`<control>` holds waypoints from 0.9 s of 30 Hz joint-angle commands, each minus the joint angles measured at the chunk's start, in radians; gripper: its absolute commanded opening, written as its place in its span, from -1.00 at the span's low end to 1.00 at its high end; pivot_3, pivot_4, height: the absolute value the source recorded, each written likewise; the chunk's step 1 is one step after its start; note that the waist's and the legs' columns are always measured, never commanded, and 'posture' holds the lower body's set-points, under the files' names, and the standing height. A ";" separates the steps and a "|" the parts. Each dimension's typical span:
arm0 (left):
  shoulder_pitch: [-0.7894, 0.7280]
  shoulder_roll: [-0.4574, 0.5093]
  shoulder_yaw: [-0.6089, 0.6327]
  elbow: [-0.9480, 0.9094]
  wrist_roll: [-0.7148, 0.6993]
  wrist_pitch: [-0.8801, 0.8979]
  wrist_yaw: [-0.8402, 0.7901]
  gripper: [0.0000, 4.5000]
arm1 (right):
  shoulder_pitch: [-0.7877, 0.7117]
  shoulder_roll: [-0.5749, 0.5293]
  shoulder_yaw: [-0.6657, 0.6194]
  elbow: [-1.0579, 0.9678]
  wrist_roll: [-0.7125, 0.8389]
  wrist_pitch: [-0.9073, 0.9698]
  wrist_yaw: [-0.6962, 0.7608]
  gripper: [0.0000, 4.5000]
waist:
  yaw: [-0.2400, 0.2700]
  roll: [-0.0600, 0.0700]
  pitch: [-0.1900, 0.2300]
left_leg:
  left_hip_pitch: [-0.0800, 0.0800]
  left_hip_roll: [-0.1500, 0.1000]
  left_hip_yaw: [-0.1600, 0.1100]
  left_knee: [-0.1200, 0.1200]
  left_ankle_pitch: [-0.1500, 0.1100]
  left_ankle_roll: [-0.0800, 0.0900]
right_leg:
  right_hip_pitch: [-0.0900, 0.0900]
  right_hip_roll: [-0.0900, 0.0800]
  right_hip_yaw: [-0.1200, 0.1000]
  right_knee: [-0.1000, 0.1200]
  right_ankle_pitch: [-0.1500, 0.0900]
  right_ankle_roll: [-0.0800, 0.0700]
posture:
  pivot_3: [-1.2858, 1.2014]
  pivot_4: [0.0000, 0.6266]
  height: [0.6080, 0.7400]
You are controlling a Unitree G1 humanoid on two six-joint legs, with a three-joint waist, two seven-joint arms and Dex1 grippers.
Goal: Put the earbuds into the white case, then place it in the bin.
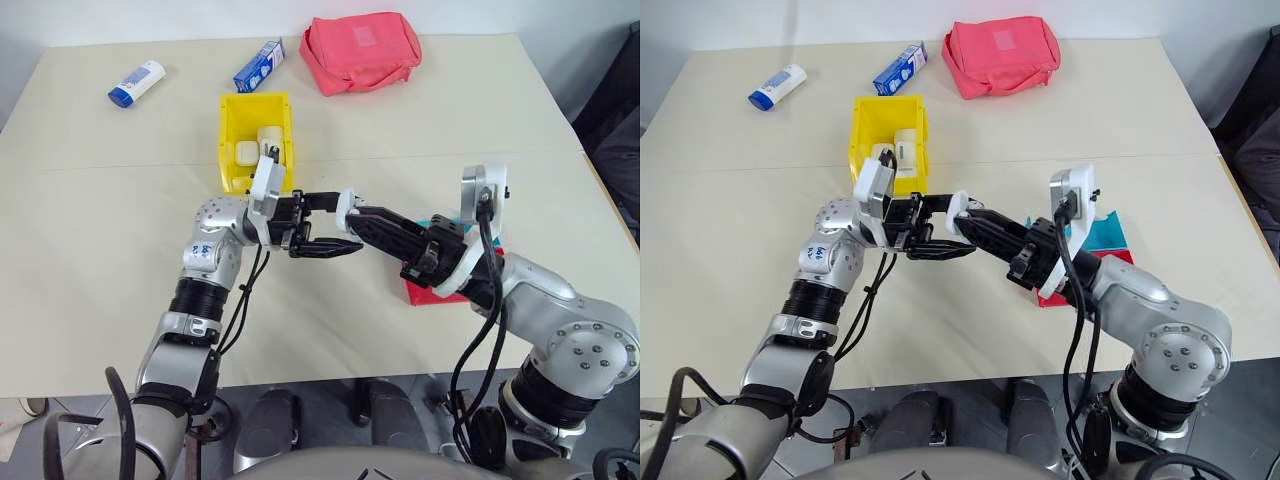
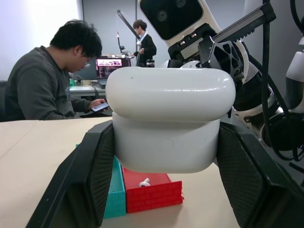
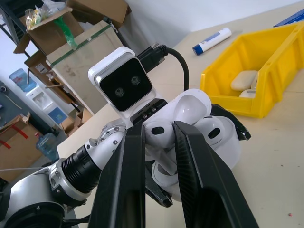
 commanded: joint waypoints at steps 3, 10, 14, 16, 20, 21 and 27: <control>-0.010 -0.015 0.024 -0.060 -0.032 -0.002 0.007 0.24 | 0.095 -0.065 0.064 -0.010 -0.004 -0.101 0.016 -0.78 | 0.000 0.000 0.000 | 0.000 0.000 0.000 0.000 0.000 0.000 | 0.000 0.000 0.000 0.000 0.000 0.000 | 0.03 -0.52 1.00; -0.008 -0.021 0.036 -0.063 -0.033 -0.013 0.007 0.24 | 0.189 -0.175 0.148 0.012 -0.102 -0.271 0.116 -0.78 | 0.000 0.000 0.000 | 0.000 0.000 0.001 0.000 -0.001 0.001 | 0.000 0.000 0.000 -0.001 0.000 0.000 | 0.03 -0.52 1.00; -0.011 -0.021 0.041 -0.057 -0.030 -0.021 0.006 0.24 | 0.203 -0.237 0.185 0.023 -0.139 -0.340 0.167 -0.78 | 0.001 0.000 0.000 | 0.000 0.000 0.001 0.000 -0.001 0.001 | 0.000 0.000 0.000 -0.002 0.000 0.000 | 0.03 -0.52 1.00; -0.010 -0.020 0.042 -0.057 -0.029 -0.025 0.007 0.24 | 0.207 -0.261 0.192 0.029 -0.140 -0.360 0.180 -0.78 | 0.002 0.000 0.000 | 0.000 0.001 0.000 0.000 -0.001 0.001 | 0.000 0.000 0.000 -0.002 0.000 0.000 | 0.03 -0.52 1.00; -0.008 -0.019 0.044 -0.054 -0.027 -0.031 0.008 0.24 | 0.207 -0.319 0.204 0.033 -0.140 -0.375 0.203 -0.78 | 0.002 -0.001 0.000 | 0.000 0.001 0.000 0.000 -0.001 0.001 | 0.000 -0.001 0.000 -0.002 0.000 0.000 | 0.03 -0.52 1.00; -0.007 -0.019 0.043 -0.053 -0.026 -0.032 0.008 0.24 | 0.202 -0.334 0.210 0.035 -0.143 -0.379 0.210 -0.78 | 0.002 -0.001 0.000 | 0.000 0.001 0.000 0.000 -0.001 0.001 | 0.000 -0.001 0.000 -0.003 0.000 0.000 | 0.03 -0.52 1.00; -0.007 -0.023 0.040 -0.048 -0.021 -0.037 0.006 0.24 | 0.158 -0.382 0.237 0.046 -0.134 -0.393 0.219 -0.78 | 0.002 -0.001 0.000 | -0.001 0.001 0.000 0.000 -0.001 0.002 | 0.000 -0.001 -0.001 -0.003 0.000 -0.001 | 0.03 -0.52 1.00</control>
